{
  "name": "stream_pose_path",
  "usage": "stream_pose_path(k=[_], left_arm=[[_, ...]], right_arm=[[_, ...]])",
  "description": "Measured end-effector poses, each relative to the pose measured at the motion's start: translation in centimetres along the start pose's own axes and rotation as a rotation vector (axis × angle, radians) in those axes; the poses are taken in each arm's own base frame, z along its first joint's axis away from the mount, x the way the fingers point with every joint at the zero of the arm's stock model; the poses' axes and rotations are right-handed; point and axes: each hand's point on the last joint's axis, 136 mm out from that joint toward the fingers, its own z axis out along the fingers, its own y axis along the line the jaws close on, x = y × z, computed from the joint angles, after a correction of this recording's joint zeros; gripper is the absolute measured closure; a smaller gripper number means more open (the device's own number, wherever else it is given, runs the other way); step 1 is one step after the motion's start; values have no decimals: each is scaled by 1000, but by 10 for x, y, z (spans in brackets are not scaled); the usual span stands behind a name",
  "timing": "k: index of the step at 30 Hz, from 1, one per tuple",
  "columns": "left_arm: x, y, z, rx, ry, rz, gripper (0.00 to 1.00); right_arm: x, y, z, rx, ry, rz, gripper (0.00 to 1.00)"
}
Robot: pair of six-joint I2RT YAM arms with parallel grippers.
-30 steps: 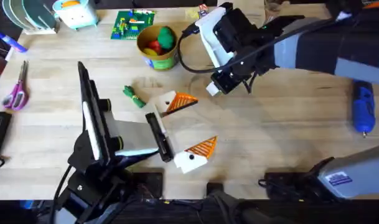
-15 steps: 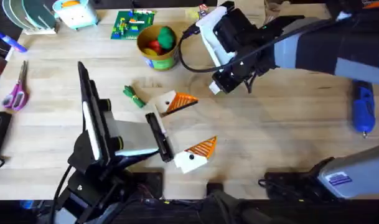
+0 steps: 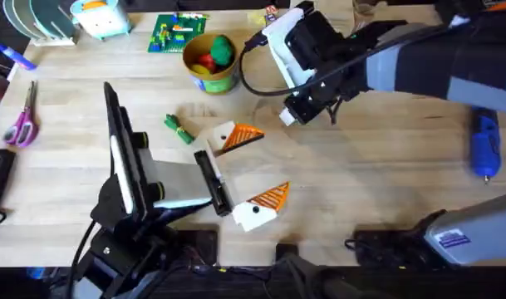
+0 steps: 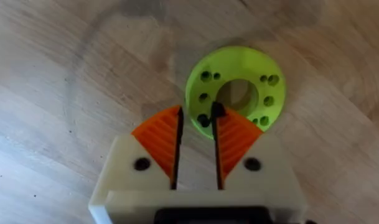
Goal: Pick up the gripper from the table and insert it into the empty holder that is missing its gripper. Then pick up a screw, insert it into the mounting hole, and use the screwdriver to tighten it. Finally, clean up the table by picking up the vegetable and placing it into the bucket.
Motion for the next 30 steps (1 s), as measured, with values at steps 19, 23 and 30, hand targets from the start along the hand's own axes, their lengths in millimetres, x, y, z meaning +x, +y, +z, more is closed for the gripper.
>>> stream_pose_path(k=[19,23,30], left_arm=[[0,0,0,0,0,0,8],[0,0,0,0,0,0,8],[0,0,0,-1,0,0,8]], right_arm=[[2,-1,-13,3,-6,0,658],[3,-1,-10,2,2,0,657],[5,0,-4,1,17,-1,659]])
